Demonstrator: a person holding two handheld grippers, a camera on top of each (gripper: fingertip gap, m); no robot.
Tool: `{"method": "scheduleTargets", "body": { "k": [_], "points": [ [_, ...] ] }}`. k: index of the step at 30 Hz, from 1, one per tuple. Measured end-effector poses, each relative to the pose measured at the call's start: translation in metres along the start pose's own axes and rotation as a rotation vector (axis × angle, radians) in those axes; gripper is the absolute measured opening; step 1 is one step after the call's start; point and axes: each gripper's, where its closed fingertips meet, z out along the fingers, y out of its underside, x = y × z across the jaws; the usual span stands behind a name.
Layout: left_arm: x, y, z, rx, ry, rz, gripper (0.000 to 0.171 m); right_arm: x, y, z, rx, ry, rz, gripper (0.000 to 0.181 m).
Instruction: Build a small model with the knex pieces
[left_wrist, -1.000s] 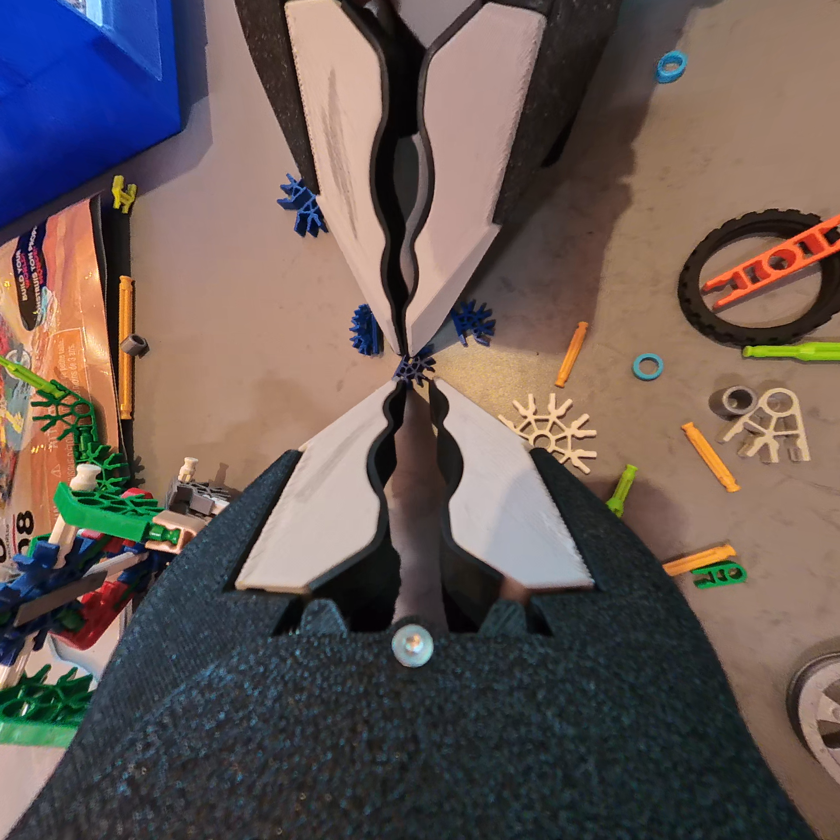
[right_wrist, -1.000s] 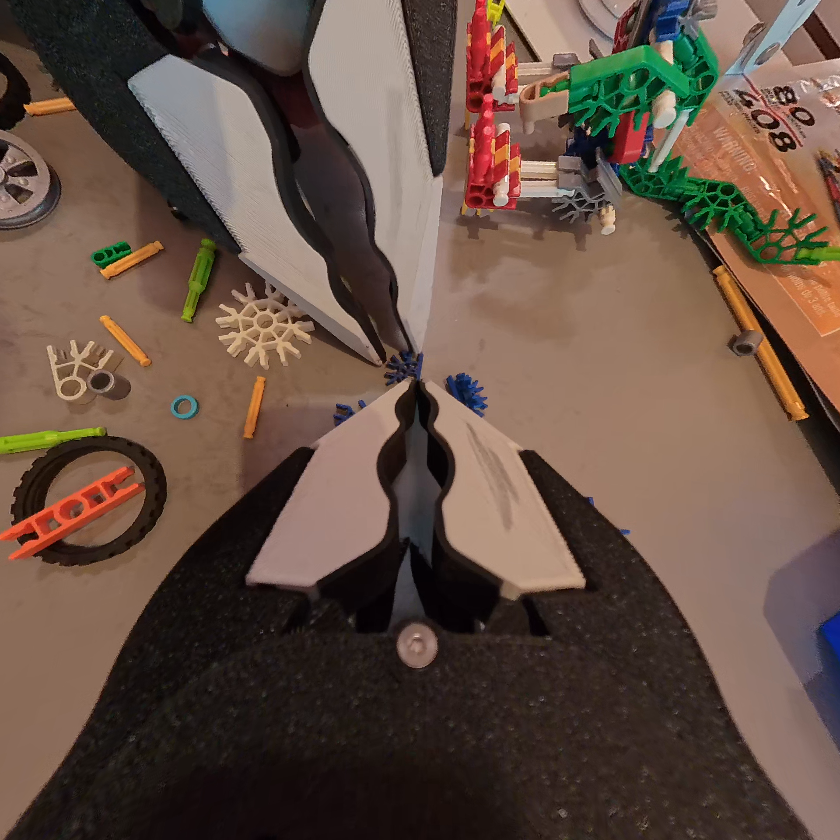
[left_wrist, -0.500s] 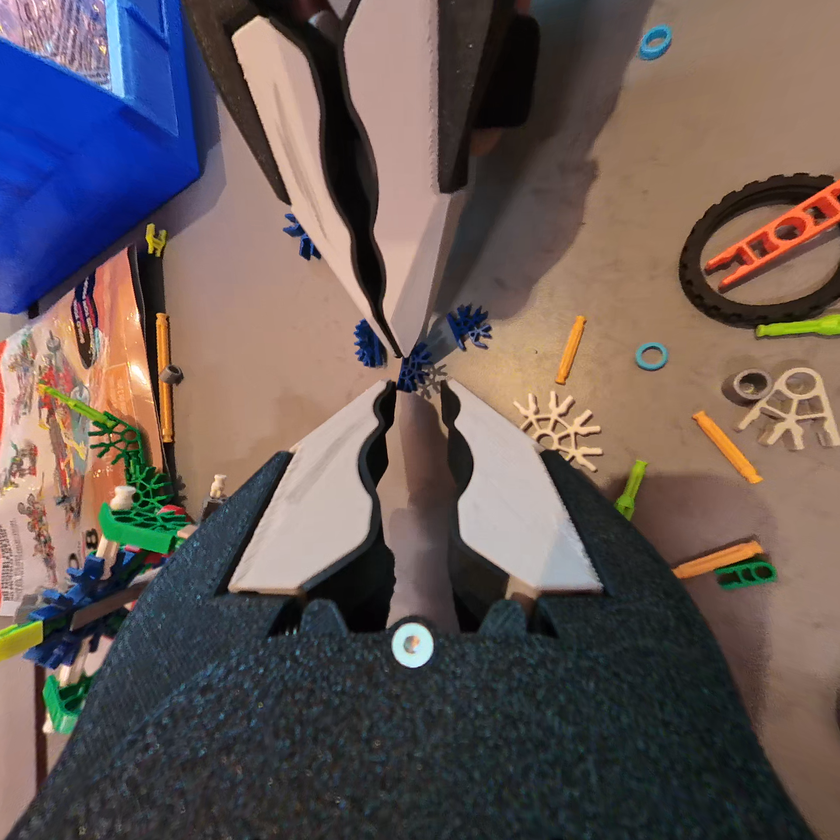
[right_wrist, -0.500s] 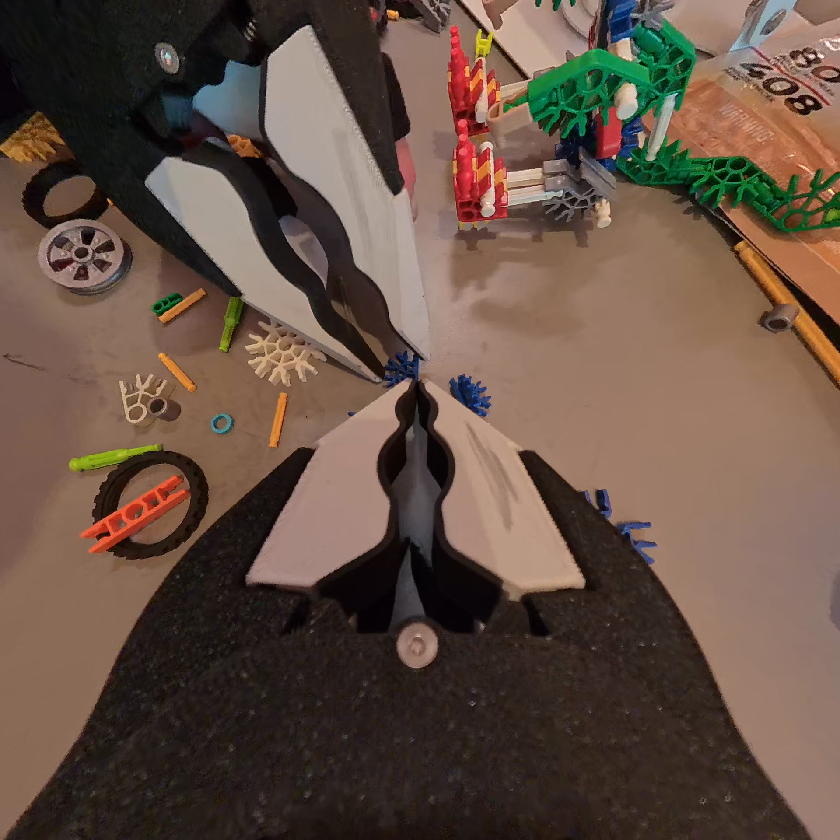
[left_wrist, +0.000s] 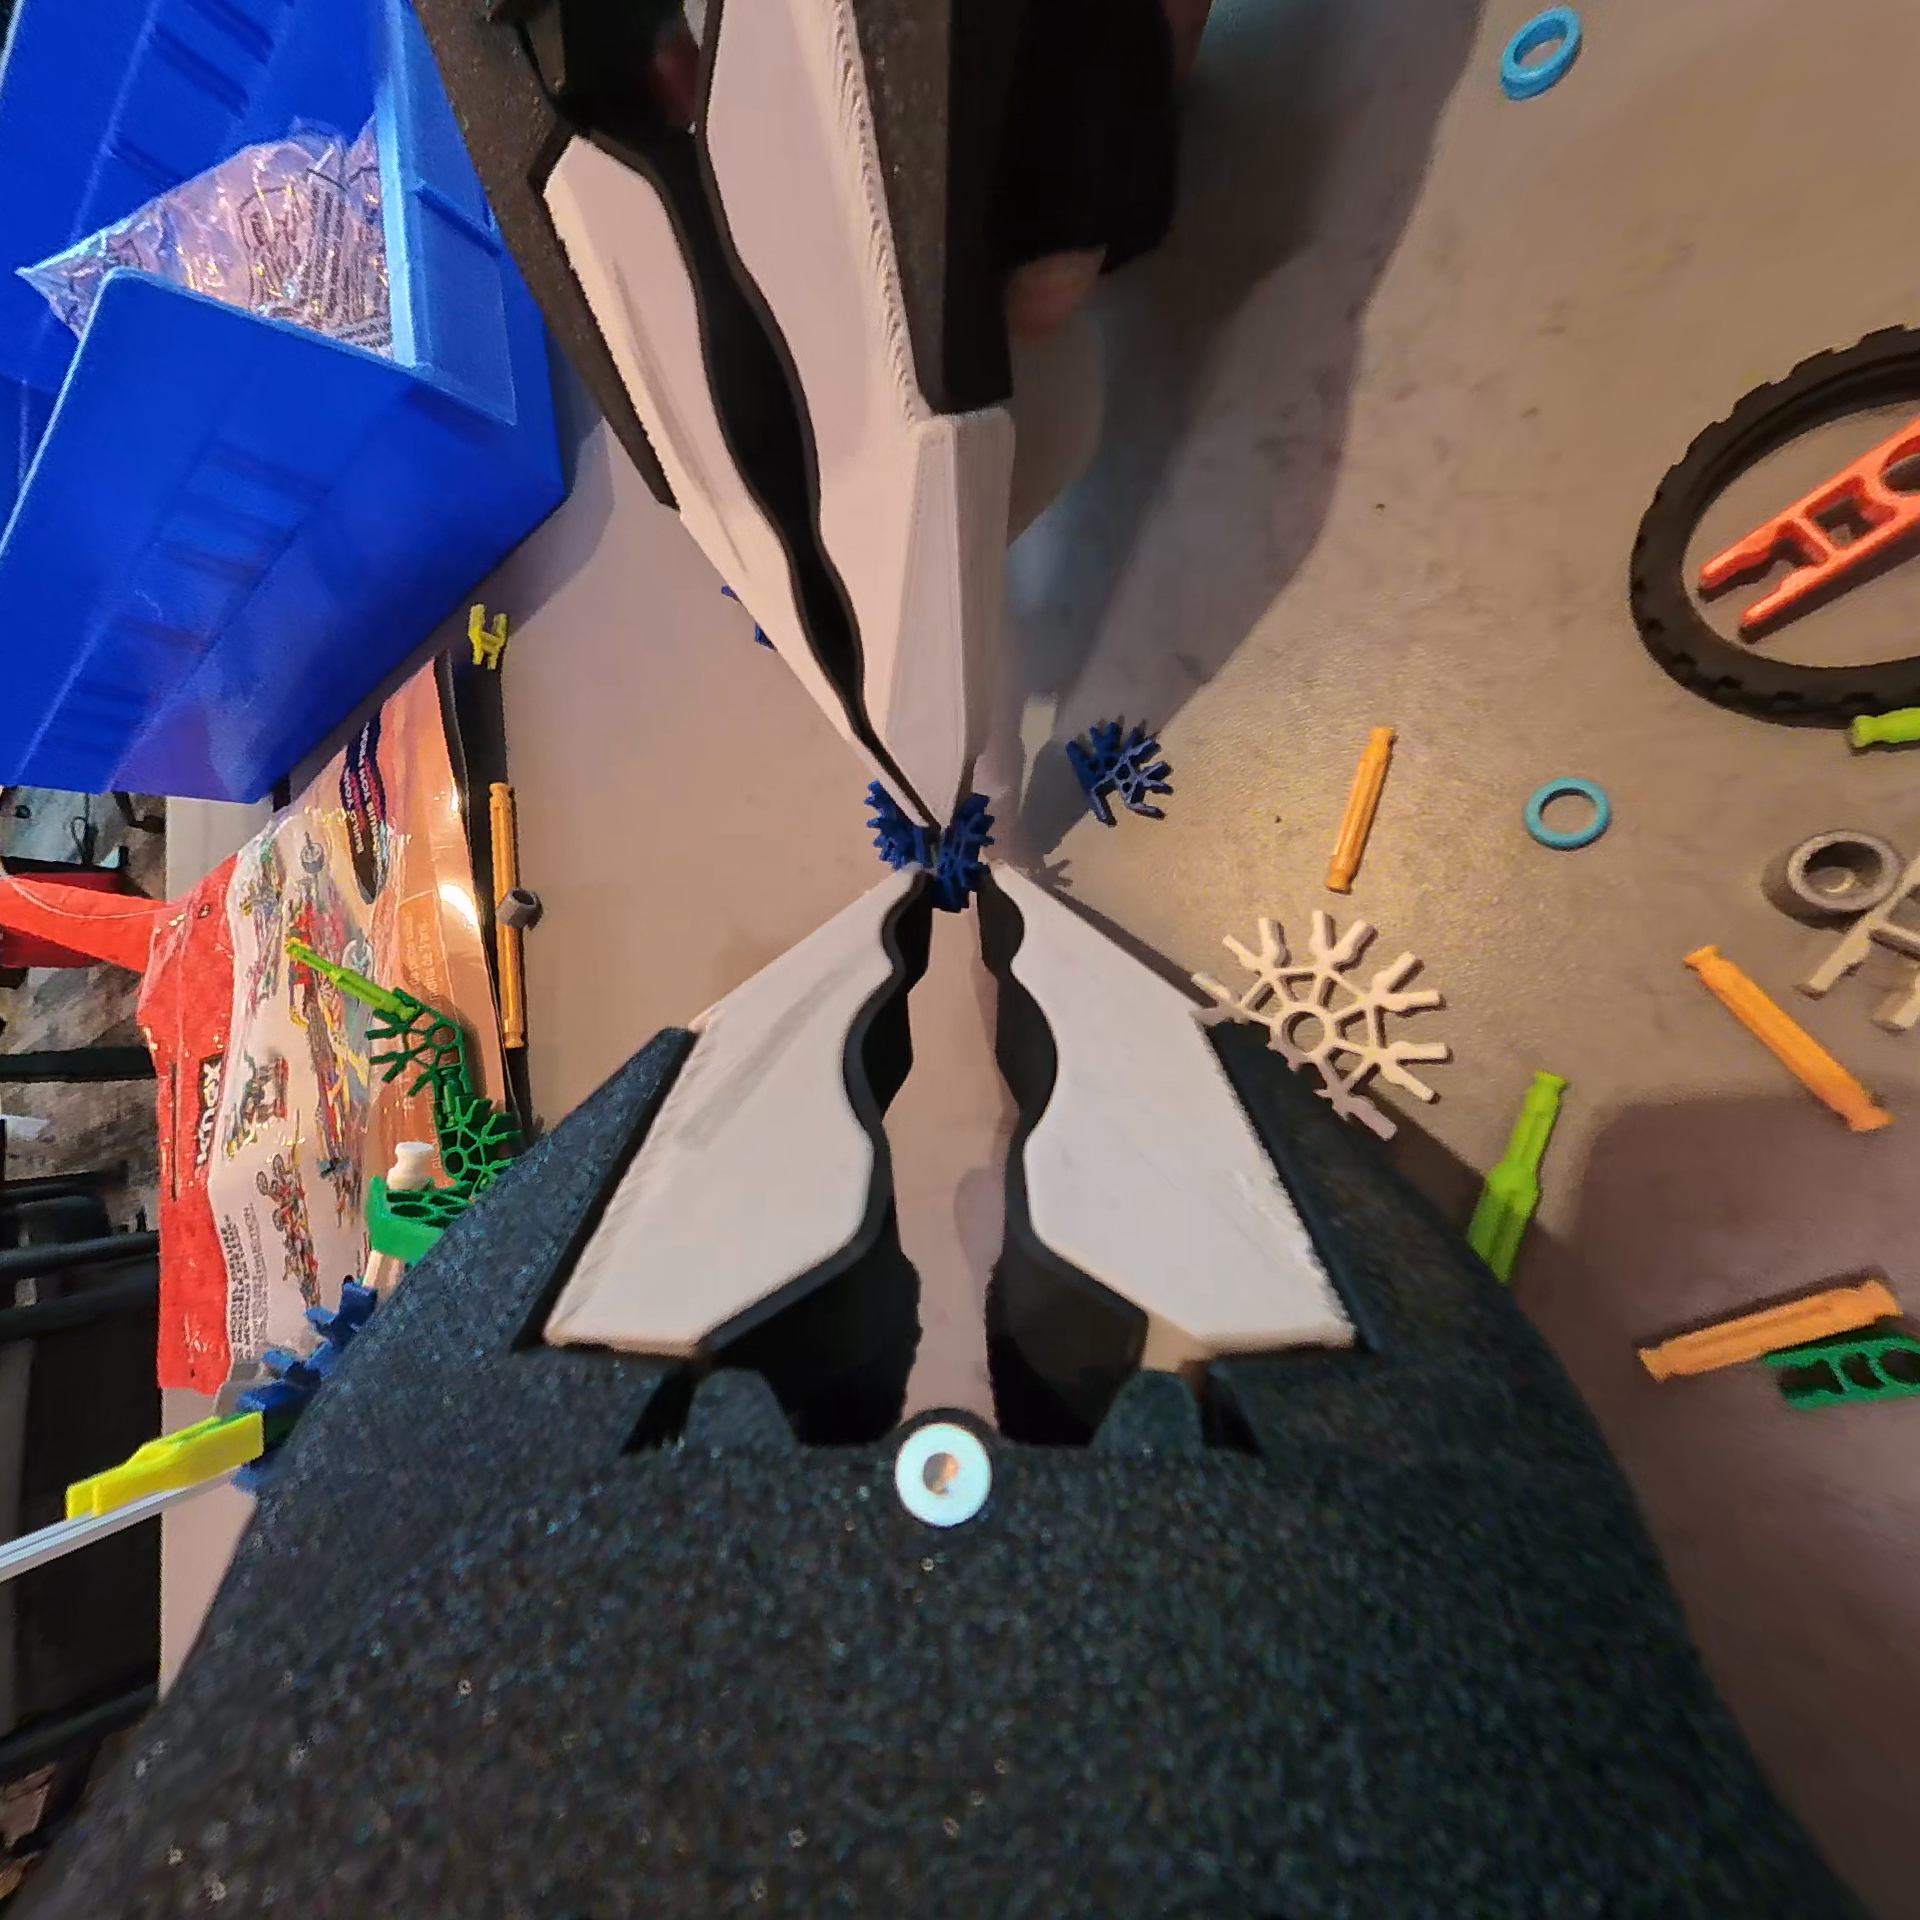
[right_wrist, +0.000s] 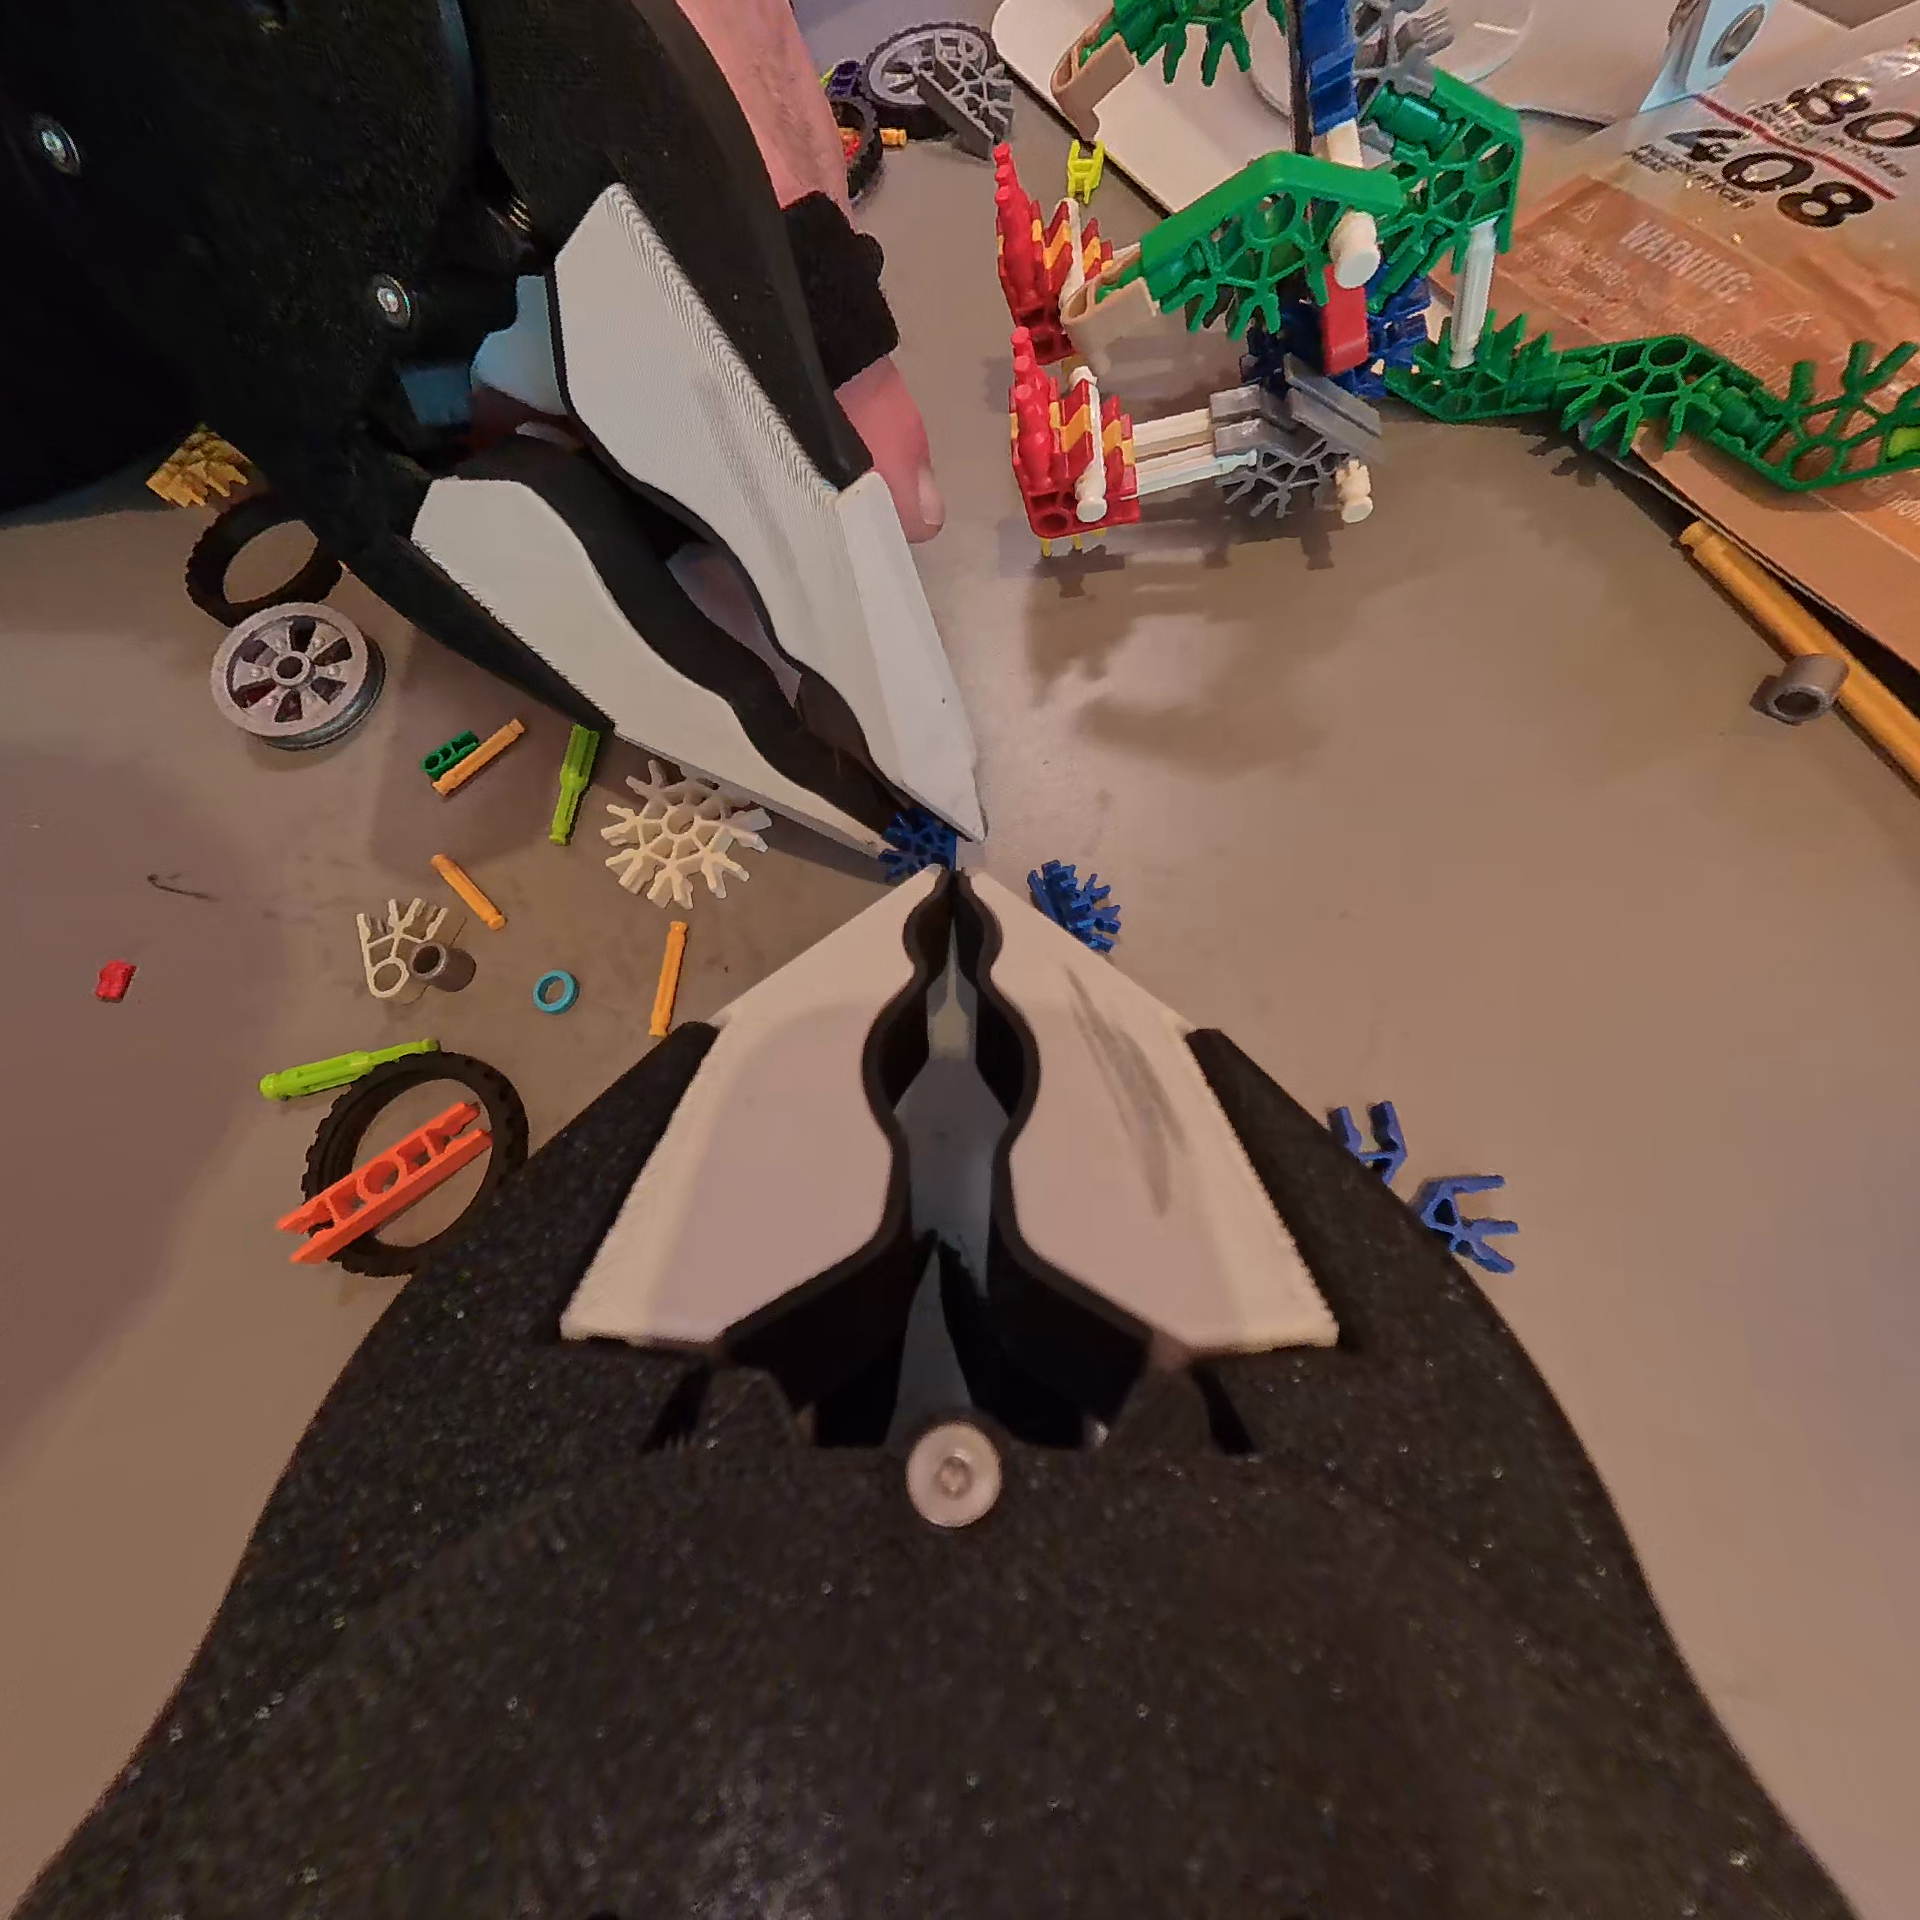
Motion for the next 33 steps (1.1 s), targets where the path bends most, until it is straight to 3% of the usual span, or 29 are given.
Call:
{"method": "scheduleTargets", "body": {
  "k": [11, 19, 33],
  "points": [
    [0.000, 0.003, -0.002, -0.004, 0.026, -0.047, 0.001, 0.003, -0.001, -0.003, 0.009, 0.016, 0.012, 0.004],
    [0.003, 0.013, -0.006, -0.033, 0.093, -0.126, 0.001, -0.008, 0.005, -0.011, -0.025, -0.001, -0.116, 0.018],
    [0.016, 0.013, -0.005, -0.036, 0.183, -0.169, 0.001, -0.023, 0.029, -0.002, -0.143, -0.035, -0.244, 0.016]
  ]
}}
